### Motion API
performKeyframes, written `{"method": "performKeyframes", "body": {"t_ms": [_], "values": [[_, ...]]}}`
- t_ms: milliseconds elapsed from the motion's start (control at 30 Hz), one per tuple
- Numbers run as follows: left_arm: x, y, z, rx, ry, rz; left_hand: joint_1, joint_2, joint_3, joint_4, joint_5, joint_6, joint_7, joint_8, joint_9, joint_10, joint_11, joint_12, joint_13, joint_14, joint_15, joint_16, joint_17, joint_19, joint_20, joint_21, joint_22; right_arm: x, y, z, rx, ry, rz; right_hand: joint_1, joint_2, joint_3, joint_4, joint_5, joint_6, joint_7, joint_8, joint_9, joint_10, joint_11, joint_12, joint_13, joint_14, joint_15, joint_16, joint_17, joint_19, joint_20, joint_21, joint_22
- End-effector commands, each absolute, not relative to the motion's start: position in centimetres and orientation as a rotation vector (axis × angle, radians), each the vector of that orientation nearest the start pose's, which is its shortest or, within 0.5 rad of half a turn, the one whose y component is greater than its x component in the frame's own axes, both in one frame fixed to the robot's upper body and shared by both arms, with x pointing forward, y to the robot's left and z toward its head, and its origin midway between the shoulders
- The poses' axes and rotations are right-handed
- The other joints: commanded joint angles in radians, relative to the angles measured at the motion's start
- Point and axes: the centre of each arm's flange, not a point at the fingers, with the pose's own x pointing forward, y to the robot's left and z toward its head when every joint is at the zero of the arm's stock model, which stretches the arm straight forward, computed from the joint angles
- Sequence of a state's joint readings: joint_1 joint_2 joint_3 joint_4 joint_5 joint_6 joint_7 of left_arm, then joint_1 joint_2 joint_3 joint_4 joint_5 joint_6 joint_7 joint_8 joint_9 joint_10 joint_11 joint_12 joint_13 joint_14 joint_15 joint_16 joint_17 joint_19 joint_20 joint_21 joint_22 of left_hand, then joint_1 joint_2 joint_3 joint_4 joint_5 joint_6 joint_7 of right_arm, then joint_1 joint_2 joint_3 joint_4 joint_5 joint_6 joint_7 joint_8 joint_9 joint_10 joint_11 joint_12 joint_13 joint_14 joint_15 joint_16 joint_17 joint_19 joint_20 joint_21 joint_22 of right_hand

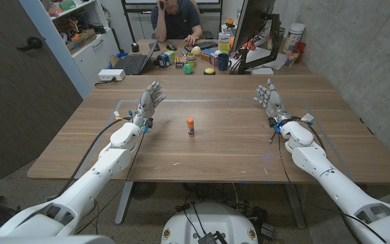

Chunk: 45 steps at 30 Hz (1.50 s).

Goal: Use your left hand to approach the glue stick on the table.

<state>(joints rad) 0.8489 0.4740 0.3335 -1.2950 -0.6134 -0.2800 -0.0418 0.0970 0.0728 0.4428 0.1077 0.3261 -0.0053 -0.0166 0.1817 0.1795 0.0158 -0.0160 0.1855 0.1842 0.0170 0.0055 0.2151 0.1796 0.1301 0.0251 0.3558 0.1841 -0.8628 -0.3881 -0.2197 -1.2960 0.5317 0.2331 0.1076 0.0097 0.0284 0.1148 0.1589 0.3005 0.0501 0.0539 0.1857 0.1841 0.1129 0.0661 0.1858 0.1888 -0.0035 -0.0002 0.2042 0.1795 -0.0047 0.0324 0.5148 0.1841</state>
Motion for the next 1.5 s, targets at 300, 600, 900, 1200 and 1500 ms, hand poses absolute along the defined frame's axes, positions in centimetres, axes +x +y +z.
{"method": "performKeyframes", "body": {"t_ms": [300,600,900,1200,1500], "values": [[65.1,28.6,-2.0,0.125,-0.702,-0.186,-0.003,-0.047,-0.027,-0.007,0.004,-0.013,-0.087,0.001,0.001,-0.003,-0.004,0.001,0.005,0.004,0.018,0.003,0.006,0.0,0.049,-0.018,0.003,65.6,-29.3,-3.4,0.053,-0.575,0.204,0.001,0.011,-0.005,0.006,0.008,-0.002,0.008,0.005,0.002,0.008,-0.002,0.005,0.001,0.006,0.006,0.006,0.001,0.004,0.007,0.002,0.001],[64.8,27.9,-0.2,0.291,-0.767,-0.213,-0.03,-0.145,-0.089,-0.019,0.002,0.004,-0.125,0.01,0.002,0.017,-0.005,0.008,0.005,0.022,0.013,0.01,0.006,0.02,0.06,-0.027,0.002,65.5,-29.5,-3.7,0.052,-0.576,0.199,0.001,0.012,-0.009,0.006,0.01,-0.002,0.009,0.005,0.002,0.008,-0.005,0.005,0.001,0.006,0.006,0.006,0.001,0.005,0.007,-0.001,0.001],[64.3,26.7,2.0,0.487,-0.8,-0.323,-0.029,-0.235,-0.146,-0.045,-0.001,-0.01,-0.183,0.005,0.002,0.012,-0.02,0.003,0.005,0.013,-0.014,0.004,0.004,0.044,0.065,-0.04,-0.002,65.7,-29.6,-3.8,0.058,-0.573,0.2,0.001,0.013,-0.012,0.006,0.011,-0.002,0.01,0.005,0.002,0.007,-0.002,0.005,0.001,0.006,0.005,0.006,0.001,0.005,0.007,-0.003,0.001],[62.9,24.9,4.1,0.661,-0.874,-0.391,-0.001,-0.256,-0.18,-0.075,-0.003,-0.036,-0.201,0.003,0.003,-0.002,-0.037,-0.001,0.006,0.003,-0.026,0.0,0.003,0.069,0.121,-0.055,-0.006,65.9,-29.6,-3.8,0.067,-0.57,0.202,0.001,0.014,-0.015,0.006,0.012,-0.003,0.009,0.004,0.002,0.008,-0.003,0.005,0.001,0.007,0.007,0.006,0.001,0.006,0.007,-0.005,0.002],[61.3,23.2,5.9,0.805,-0.928,-0.46,0.062,-0.245,-0.196,-0.117,0.002,-0.02,-0.204,0.016,0.006,-0.021,-0.069,-0.002,0.006,-0.02,-0.027,-0.007,0.002,0.068,0.15,-0.084,-0.007,66.1,-29.6,-4.0,0.067,-0.571,0.204,0.002,0.015,-0.019,0.006,0.013,-0.003,0.011,0.004,0.002,0.007,-0.003,0.005,0.001,0.007,0.007,0.006,0.001,0.007,0.007,-0.007,0.002]]}}
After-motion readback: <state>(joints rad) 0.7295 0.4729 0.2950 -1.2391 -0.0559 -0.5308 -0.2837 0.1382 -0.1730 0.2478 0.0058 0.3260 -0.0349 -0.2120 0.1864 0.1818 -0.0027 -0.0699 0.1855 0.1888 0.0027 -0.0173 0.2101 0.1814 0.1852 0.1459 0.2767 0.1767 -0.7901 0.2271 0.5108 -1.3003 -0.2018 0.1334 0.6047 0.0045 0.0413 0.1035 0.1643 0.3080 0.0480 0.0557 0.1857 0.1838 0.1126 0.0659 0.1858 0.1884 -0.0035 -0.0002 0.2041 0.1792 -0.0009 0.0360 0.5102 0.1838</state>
